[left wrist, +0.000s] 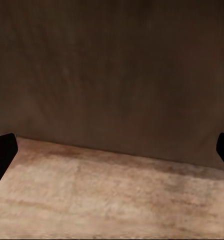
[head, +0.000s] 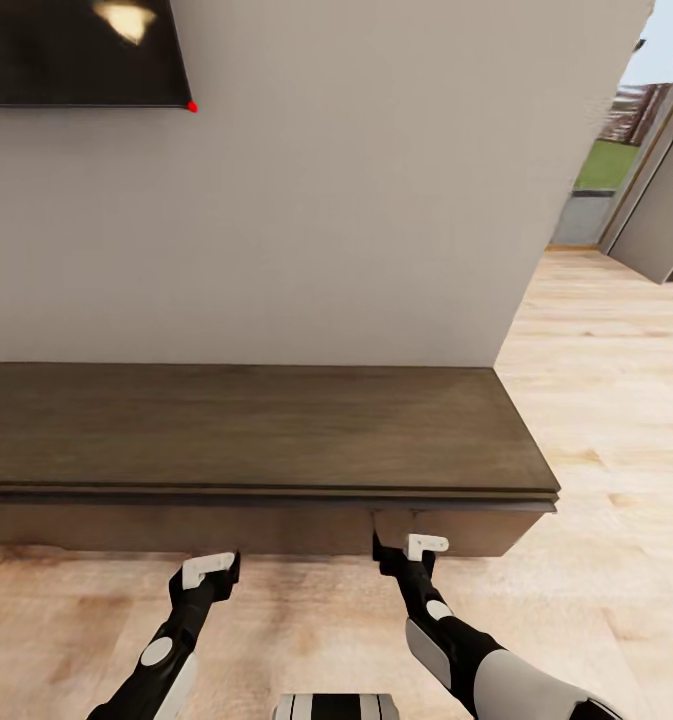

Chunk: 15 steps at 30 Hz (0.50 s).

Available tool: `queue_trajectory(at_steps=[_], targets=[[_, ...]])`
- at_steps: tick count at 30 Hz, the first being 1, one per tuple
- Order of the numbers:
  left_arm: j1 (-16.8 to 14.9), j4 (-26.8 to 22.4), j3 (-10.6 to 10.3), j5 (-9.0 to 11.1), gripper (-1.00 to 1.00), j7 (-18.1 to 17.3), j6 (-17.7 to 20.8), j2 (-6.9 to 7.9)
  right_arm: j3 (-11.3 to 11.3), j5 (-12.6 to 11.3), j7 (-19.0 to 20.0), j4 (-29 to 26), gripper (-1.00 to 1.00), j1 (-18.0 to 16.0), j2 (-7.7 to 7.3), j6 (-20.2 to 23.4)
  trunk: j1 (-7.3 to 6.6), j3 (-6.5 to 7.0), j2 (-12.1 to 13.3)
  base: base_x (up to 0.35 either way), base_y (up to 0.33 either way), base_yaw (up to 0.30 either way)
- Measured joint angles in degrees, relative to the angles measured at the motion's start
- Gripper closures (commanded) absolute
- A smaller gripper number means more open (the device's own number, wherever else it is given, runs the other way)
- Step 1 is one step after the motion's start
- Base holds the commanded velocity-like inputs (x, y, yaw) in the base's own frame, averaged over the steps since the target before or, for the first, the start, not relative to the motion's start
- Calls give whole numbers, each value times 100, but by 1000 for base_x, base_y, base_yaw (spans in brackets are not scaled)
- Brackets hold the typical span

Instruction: Place each of the two pumpkins and all three candles from the living room inside a cabinet in the living room (use any cabinet), then make sure every cabinet is closed, and position the cauldron so it is next to a table in the living room.

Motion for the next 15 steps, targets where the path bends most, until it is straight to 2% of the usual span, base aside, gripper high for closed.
queue_trajectory(at_steps=[15], targets=[[6, -77, -9, 10, -100, -26, -16, 3, -6, -63, -6, -10, -100, 0, -24, 65, 1, 0, 0, -327, 0, 0]])
